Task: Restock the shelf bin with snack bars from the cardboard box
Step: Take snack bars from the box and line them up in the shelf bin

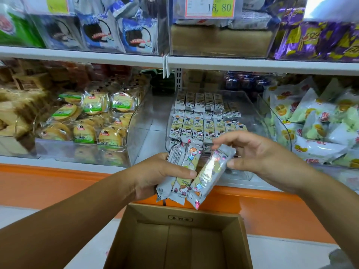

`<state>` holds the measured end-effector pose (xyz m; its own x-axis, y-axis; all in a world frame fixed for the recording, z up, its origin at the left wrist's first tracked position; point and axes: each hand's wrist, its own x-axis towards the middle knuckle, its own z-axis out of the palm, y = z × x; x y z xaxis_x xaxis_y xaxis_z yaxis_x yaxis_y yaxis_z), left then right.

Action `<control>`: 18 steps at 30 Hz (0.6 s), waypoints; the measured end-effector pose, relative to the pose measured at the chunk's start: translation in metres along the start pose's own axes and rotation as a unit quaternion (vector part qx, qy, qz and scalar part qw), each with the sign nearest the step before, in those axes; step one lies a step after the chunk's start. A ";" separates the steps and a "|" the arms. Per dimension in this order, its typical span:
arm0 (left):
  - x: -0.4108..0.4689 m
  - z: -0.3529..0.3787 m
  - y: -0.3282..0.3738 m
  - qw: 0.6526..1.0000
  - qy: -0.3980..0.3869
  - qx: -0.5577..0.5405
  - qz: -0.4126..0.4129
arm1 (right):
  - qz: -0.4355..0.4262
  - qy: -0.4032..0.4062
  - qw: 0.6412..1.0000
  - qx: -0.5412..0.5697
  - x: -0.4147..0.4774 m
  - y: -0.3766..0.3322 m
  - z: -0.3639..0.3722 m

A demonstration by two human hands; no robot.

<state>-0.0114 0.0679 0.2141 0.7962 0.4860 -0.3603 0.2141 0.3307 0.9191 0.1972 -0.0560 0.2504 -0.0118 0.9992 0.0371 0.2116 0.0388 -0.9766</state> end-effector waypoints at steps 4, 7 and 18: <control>-0.002 -0.005 0.010 0.994 0.089 0.027 0.059 | -0.057 0.109 0.991 0.049 -0.007 -0.011 -0.009; -0.005 -0.006 0.021 0.980 0.153 0.058 0.116 | -0.088 0.307 0.945 -0.073 0.000 -0.002 -0.023; 0.012 -0.013 0.022 0.903 0.319 0.186 0.218 | -0.019 0.452 0.801 -0.391 0.089 0.033 -0.043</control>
<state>-0.0046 0.0914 0.2279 0.3873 0.9113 0.1398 0.2295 -0.2421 0.9427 0.2453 0.0342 0.2305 0.6059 0.5775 0.5472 0.7798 -0.2948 -0.5523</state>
